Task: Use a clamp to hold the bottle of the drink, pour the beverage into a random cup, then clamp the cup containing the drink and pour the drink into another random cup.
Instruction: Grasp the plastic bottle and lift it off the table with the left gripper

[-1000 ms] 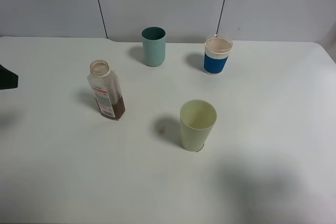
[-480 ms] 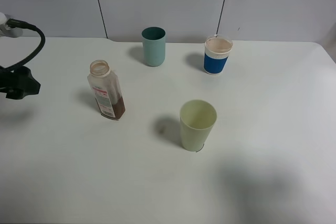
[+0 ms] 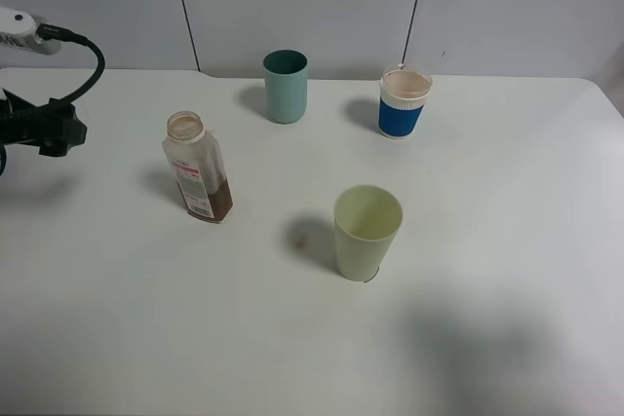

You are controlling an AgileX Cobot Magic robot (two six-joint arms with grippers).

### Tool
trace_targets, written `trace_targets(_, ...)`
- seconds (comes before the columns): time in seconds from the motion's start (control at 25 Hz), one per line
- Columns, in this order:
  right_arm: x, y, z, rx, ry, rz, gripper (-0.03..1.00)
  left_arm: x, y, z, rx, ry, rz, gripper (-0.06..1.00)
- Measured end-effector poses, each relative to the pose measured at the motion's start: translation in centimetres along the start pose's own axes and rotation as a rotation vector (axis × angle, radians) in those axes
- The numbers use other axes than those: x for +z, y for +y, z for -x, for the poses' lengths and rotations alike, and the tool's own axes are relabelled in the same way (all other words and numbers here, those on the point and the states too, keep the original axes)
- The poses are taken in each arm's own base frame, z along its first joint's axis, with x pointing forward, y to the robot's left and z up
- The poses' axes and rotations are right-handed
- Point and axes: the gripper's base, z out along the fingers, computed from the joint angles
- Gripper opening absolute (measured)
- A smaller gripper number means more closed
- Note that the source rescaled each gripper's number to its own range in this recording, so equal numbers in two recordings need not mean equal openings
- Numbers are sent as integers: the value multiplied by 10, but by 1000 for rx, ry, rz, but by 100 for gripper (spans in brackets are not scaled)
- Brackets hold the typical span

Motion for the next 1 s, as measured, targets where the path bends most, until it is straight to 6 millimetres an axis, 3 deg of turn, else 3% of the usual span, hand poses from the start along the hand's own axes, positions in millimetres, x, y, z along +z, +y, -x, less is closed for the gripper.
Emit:
trace_targets(0.28, 0, 0, 0, 0, 0, 0, 100, 5, 2, 12, -85, -135, -46, 100)
trace_targets(0.56, 0, 0, 0, 0, 0, 0, 100, 28, 30, 1, -136, -122, -180, 100)
trace_targets(0.8, 0, 0, 0, 0, 0, 0, 100, 45, 57, -25, -35, -45, -274, 100)
trace_targets(1.0, 0, 0, 0, 0, 0, 0, 100, 54, 54, -39, 200, -74, -447, 100)
